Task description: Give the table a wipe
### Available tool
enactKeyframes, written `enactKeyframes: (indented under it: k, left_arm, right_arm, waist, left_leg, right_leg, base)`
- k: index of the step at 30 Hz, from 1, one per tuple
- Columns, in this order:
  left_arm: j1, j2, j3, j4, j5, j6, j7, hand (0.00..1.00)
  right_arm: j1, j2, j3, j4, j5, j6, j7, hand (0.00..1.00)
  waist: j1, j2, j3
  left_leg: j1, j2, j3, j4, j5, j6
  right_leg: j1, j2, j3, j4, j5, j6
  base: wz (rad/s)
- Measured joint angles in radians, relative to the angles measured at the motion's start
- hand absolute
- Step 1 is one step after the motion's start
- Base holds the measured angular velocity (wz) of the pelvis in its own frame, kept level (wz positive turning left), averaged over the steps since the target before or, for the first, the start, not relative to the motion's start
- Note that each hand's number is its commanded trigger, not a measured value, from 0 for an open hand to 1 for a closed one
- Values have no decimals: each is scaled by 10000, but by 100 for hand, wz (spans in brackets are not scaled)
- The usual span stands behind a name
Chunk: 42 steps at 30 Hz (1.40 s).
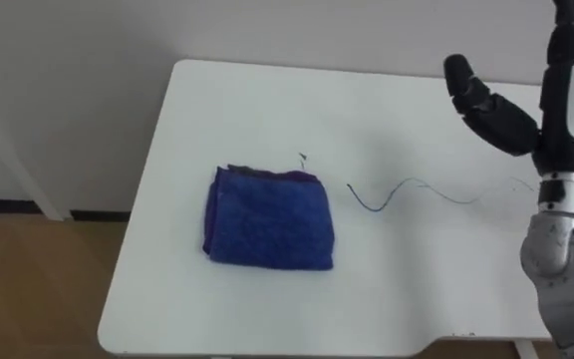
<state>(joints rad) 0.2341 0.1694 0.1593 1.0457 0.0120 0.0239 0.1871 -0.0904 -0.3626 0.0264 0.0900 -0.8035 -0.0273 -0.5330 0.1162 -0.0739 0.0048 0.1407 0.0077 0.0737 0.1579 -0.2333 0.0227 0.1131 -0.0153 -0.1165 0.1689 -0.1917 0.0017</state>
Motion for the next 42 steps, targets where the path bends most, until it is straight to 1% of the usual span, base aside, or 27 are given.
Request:
enactKeyframes:
  k: [2, 4, 6, 8, 9, 10, 11, 12, 13, 15, 16, 18, 19, 21, 24, 28, 31, 33, 35, 40, 42]
  left_arm:
    - [-3, 7, -197, 5, 0, -16, 0, 0]
    - [-69, 9, -306, 14, -3, -17, 0, 0]
    - [-249, 22, -570, 132, -47, -31, -6, 0]
    - [-382, 4, -682, 130, -109, -74, -13, 0]
    - [-476, 9, -746, 130, -97, -121, -9, 0]
    - [-526, 15, -785, 130, -94, -151, -7, 0]
    - [-582, 20, -858, 131, -92, -192, -4, 0]
    - [-598, 21, -855, 130, -44, -195, -4, 0]
    - [-603, 24, -855, 128, -2, -194, -3, 0]
    - [-604, 34, -932, 125, 2, -186, 5, 0]
    - [-605, 48, -978, 121, 3, -187, 14, 0]
    - [-604, 69, -1062, 120, 3, -188, 53, 0]
    - [-604, 71, -1061, 120, 3, -189, 62, 0]
    - [-593, 93, -1057, 121, 19, -189, 72, 0]
    - [-603, 89, -1100, 11, 19, -189, 72, 0]
    - [-646, 90, -1236, -117, 21, -193, 71, 0]
    - [-643, 142, -1270, -66, 51, -194, 75, 0]
    - [-626, 182, -1284, -20, 49, -185, 75, 0]
    - [-619, 182, -1321, -19, 44, -185, 76, 0]
    - [-624, 180, -1333, -20, 224, -185, 110, 0]
    - [-612, 179, -1308, -60, 381, -185, 215, 0]
  right_arm:
    - [0, 1, 442, -186, -309, -6, 175, 0]
    - [0, 2, 894, -255, -769, -25, 278, 0]
    - [2, 17, 1578, -198, -974, -6, 514, 0]
    - [4, 32, 2069, 10, -1067, -12, 700, 0]
    - [9, 37, 2374, 79, -1172, 64, 882, 0]
    - [8, 52, 2491, 79, -1258, 72, 988, 0]
    - [7, 76, 2744, 85, -1404, 77, 1112, 0]
    - [6, 151, 2984, 88, -1620, 111, 1229, 0]
    - [6, 192, 3092, 103, -1738, 161, 1278, 0]
    - [-31, 268, 3500, 431, -1984, 219, 1406, 0]
    - [-53, 317, 3572, 618, -2029, 216, 1440, 0]
    - [-56, 545, 3821, 1108, -2165, 336, 1717, 0]
    - [-55, 571, 3855, 1155, -2194, 338, 1786, 0]
    - [-56, 588, 3974, 1170, -2260, 332, 1994, 0]
    - [-58, 570, 4224, 1206, -2262, 421, 2210, 0]
    - [-57, 583, 4377, 1367, -2272, 427, 2536, 0]
    - [-53, 568, 4567, 1576, -2273, 494, 2635, 0]
    - [-15, 616, 4643, 2035, -2275, 492, 2636, 0]
    - [-3, 656, 4659, 2386, -2264, 504, 2633, 0]
    - [27, 678, 4669, 2637, -2276, 495, 2624, 0]
    - [155, 680, 4668, 2644, -2274, 494, 2574, 0]
  waist:
    - [16, 25, -21]
    - [14, 6, -34]
    - [94, -46, -48]
    - [258, -120, -56]
    - [330, -194, -39]
    - [373, -213, -28]
    - [562, -243, -39]
    - [667, -292, -59]
    - [696, -305, -46]
    - [812, -316, -45]
    - [822, -316, -43]
    - [838, -311, -33]
    - [838, -300, -25]
    - [973, -219, 35]
    - [1084, -127, 97]
    - [1147, -79, 128]
    - [1138, -83, 118]
    - [1135, -128, 87]
    - [1138, -142, 77]
    - [1155, -154, 69]
    - [1153, -172, 51]
  left_leg:
    - [-5, 5, -9, -1, 0, 0]
    - [-3, 9, -102, -2, 0, 0]
    - [43, 10, -248, -11, 0, 0]
    - [80, 14, -248, -48, 0, 0]
    - [58, 18, -248, -58, 1, -1]
    - [30, 18, -251, -57, 1, -1]
    - [-37, 17, -239, -55, 1, -1]
    - [-109, 11, -232, -55, 1, -1]
    - [-117, 10, -235, -54, 1, -1]
    - [-103, -13, -289, -56, 1, -1]
    - [-90, -20, -319, -56, 1, 0]
    - [-81, -36, -480, -56, 2, 2]
    - [-91, -38, -500, -58, 3, 2]
    - [-111, -36, -517, -61, 2, 2]
    - [-120, -37, -522, -64, 3, 2]
    - [-168, -37, -526, -69, 3, 2]
    - [-185, -40, -551, -67, 3, 2]
    - [-157, -42, -661, -67, 3, 2]
    - [-159, -45, -804, -68, 2, 2]
    - [-229, -41, -807, -67, 2, 2]
    - [-233, -46, -825, -67, 2, 2]
  right_leg:
    - [-9, -1, -25, -9, 0, 0]
    - [11, -3, -147, -17, 0, 0]
    - [42, -2, -234, -21, 0, 0]
    - [57, 5, -237, -29, 0, 0]
    - [45, 2, -281, -30, 0, 0]
    - [24, -2, -312, -28, 0, 0]
    - [-52, -10, -342, -20, 0, 0]
    - [-85, -13, -371, -22, 1, -1]
    - [-87, -14, -386, -26, 3, -5]
    - [-46, -28, -414, -39, 7, -10]
    - [-7, -36, -455, -61, 7, -10]
    - [84, -60, -561, -207, 13, -3]
    - [88, -62, -602, -198, 13, -3]
    - [105, -67, -687, -192, 14, -1]
    - [91, -77, -749, -196, 15, 0]
    - [64, -89, -754, -201, 15, 0]
    - [57, -74, -782, -205, 15, 0]
    - [92, -71, -795, -203, 15, 0]
    - [93, -79, -843, -201, 15, 0]
    - [57, -92, -887, -203, 15, 0]
    - [55, -92, -885, -203, 15, 1]
  base:
    - [0]
    - [9]
    - [13]
    - [0]
    - [0]
    - [0]
    - [-5]
    - [-6]
    - [0]
    - [7]
    - [18]
    - [21]
    - [11]
    - [2]
    - [0]
    - [0]
    - [1]
    - [6]
    - [7]
    - [1]
    - [0]
